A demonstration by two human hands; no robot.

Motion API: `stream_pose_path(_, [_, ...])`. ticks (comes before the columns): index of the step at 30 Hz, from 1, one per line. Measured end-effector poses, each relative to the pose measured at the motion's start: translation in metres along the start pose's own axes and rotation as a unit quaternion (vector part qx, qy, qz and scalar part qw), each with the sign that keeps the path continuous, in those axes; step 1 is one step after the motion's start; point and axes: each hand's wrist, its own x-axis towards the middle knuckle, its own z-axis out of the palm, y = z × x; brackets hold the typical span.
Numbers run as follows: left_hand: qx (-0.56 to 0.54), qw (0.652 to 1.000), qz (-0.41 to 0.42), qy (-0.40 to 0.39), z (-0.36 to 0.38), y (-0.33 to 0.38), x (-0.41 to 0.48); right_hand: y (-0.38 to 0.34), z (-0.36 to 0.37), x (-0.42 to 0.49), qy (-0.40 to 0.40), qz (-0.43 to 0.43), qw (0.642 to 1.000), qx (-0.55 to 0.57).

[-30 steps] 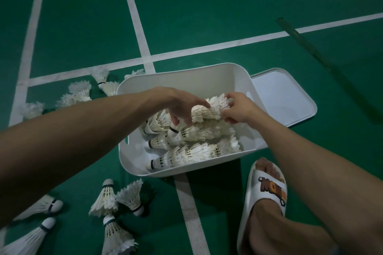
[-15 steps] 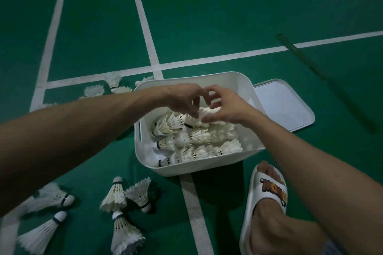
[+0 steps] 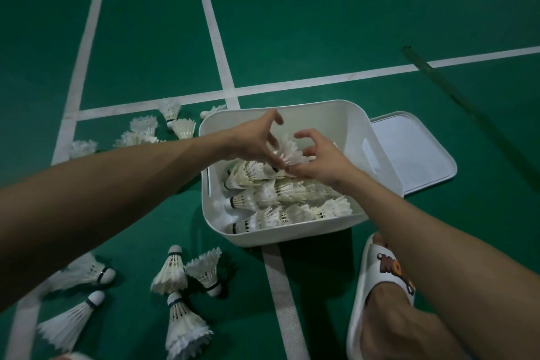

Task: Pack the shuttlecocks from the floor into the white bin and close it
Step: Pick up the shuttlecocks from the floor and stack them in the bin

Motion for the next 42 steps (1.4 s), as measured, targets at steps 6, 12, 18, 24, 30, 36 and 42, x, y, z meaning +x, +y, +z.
stream_pose_path(6, [0.161, 0.986, 0.009, -0.038, 0.001, -0.011, 0.003, -0.008, -0.005, -0.001, -0.05, -0.057, 0.991, -0.107])
stream_pose_path(12, [0.232, 0.969, 0.017, -0.083, 0.002, -0.027, 0.001, -0.009, 0.007, 0.001, -0.082, -0.08, 0.983, -0.142])
stream_pose_path(18, [0.329, 0.937, 0.019, -0.115, -0.004, -0.044, 0.002, -0.005, 0.024, -0.001, -0.107, -0.07, 0.96, -0.25])
stream_pose_path(24, [0.381, 0.919, 0.003, -0.105, -0.013, -0.051, 0.008, -0.012, 0.058, 0.003, -0.144, -0.1, 0.924, -0.341])
stream_pose_path(30, [0.417, 0.9, 0.011, -0.125, -0.012, -0.056, 0.014, -0.007, 0.083, 0.01, -0.196, -0.102, 0.872, -0.437])
stream_pose_path(36, [0.416, 0.898, 0.012, -0.143, -0.016, -0.055, 0.018, -0.005, 0.081, 0.02, -0.202, -0.096, 0.865, -0.448])
stream_pose_path(42, [0.416, 0.897, 0.008, -0.15, -0.019, -0.054, 0.019, -0.003, 0.09, 0.024, -0.197, -0.087, 0.887, -0.409])
